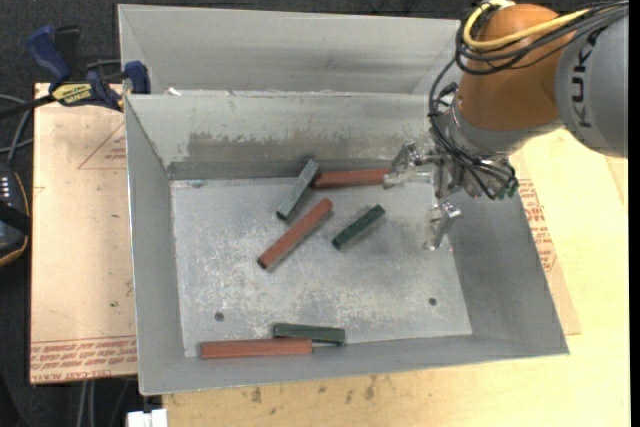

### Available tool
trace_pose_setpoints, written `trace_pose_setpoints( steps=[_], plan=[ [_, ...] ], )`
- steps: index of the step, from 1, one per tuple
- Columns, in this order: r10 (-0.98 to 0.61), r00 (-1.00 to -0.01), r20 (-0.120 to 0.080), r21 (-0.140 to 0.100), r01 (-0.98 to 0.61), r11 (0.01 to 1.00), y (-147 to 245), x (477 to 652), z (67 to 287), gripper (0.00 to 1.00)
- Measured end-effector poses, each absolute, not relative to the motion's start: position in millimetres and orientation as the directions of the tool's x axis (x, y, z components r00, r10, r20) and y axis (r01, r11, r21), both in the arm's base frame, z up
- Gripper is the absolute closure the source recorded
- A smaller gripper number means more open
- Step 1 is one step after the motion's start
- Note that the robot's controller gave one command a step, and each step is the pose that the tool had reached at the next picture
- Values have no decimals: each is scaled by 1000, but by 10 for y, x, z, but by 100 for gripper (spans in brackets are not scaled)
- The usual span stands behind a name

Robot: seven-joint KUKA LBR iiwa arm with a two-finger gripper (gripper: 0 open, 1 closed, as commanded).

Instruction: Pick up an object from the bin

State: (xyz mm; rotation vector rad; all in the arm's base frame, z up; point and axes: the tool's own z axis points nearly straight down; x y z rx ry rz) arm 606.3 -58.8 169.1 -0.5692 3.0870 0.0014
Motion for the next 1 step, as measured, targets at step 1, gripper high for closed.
trace_pose_setpoints(
  steps=[1],
  plan=[
    [-378, -926, -6, -1, -378, 926, -469, 6422, 1255, 0]
  ],
)
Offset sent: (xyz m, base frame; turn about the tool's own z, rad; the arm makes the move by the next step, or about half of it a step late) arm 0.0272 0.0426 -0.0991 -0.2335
